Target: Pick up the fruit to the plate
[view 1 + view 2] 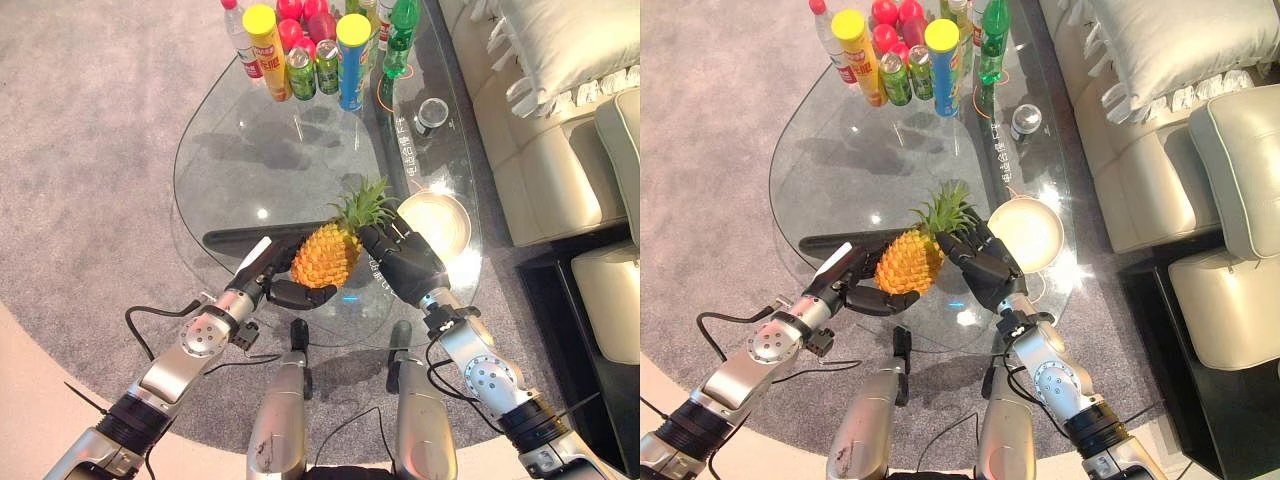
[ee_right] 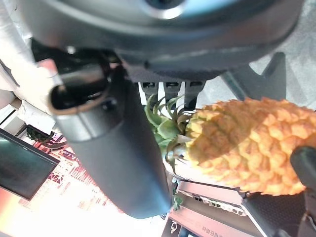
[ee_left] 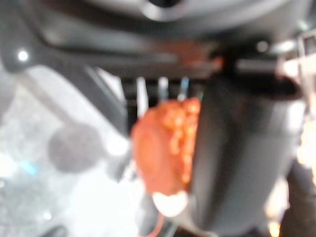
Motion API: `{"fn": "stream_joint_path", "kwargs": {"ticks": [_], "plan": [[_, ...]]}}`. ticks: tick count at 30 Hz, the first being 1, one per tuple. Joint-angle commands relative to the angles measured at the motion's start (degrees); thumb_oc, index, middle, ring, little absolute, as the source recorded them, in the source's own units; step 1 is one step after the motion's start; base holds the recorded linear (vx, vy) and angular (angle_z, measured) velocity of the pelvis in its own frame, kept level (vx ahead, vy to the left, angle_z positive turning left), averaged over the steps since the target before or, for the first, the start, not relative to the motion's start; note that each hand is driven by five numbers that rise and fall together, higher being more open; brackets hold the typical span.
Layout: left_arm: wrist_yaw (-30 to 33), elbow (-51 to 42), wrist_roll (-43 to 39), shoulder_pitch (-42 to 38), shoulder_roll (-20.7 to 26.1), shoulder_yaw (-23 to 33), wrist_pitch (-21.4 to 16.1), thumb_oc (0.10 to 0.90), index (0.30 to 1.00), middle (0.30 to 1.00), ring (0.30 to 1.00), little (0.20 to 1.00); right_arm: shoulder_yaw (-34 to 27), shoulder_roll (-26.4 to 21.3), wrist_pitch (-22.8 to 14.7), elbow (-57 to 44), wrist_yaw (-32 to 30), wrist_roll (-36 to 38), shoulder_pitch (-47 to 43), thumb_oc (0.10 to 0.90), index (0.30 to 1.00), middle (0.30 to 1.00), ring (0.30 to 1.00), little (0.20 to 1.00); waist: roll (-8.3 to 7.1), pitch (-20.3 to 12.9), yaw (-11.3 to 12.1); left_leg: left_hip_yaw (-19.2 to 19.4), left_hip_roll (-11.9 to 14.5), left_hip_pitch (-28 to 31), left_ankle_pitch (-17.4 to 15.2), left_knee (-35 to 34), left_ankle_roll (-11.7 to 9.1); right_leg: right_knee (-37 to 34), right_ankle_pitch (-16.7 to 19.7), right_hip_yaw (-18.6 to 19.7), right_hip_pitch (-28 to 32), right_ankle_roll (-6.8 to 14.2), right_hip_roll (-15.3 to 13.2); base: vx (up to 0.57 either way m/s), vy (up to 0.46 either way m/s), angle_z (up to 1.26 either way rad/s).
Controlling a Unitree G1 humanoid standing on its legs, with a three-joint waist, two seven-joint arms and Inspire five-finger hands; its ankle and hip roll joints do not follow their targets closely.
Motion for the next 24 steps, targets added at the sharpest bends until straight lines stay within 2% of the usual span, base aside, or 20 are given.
{"fn": "stream_joint_path", "kwargs": {"ticks": [1,10,18,24], "plan": [[-2.47,-13.3,0.87,-3.68,-0.27,1.07,-10.81,0.1,0.3,0.3,0.3,0.2,4.19,2.81,-0.42,-5.97,5.74,1.87,-4.64,0.8,0.9,0.9,0.9,0.9,-1.21,-1.42,-0.62,2.9,-8.25,-2.32,-7.18,8.71,3.37,-5.04,-0.25,-4.92,4.93,-2.87,6.04,0.0,0.0,0.0],[-11.1,-14.28,7.58,-6.73,2.81,-4.51,-9.69,0.1,0.3,0.3,0.3,0.2,4.81,2.57,-3.8,-4.25,2.67,4.38,-6.11,0.8,0.9,0.9,0.9,0.9,-0.68,-1.42,-0.93,2.69,-8.65,-2.31,-7.14,8.4,3.66,-5.16,0.27,-4.63,4.61,-2.45,5.68,0.0,0.0,0.0],[-11.67,-14.32,8.81,-9.47,4.5,-8.53,-10.64,0.1,0.3,0.3,0.3,0.2,5.68,2.5,-5.92,-2.86,2.53,7.13,-7.12,0.8,0.9,0.9,0.9,0.9,-0.4,-1.42,-1.18,2.97,-8.66,-1.94,-7.22,8.02,3.85,-5.49,0.53,-4.49,4.77,-2.12,5.36,0.0,0.0,0.0],[-17.64,-14.54,6.89,-11.99,4.65,-12.22,-9.04,0.1,0.3,0.3,0.3,0.2,6.42,2.86,-6.64,-1.8,2.18,9.39,-8.77,0.8,0.9,0.9,0.9,0.9,-0.23,-1.42,-1.39,3.04,-8.73,-2.29,-7.39,8.29,3.92,-5.62,0.82,-4.38,4.55,-1.87,5.0,0.0,0.0,0.0]]}}
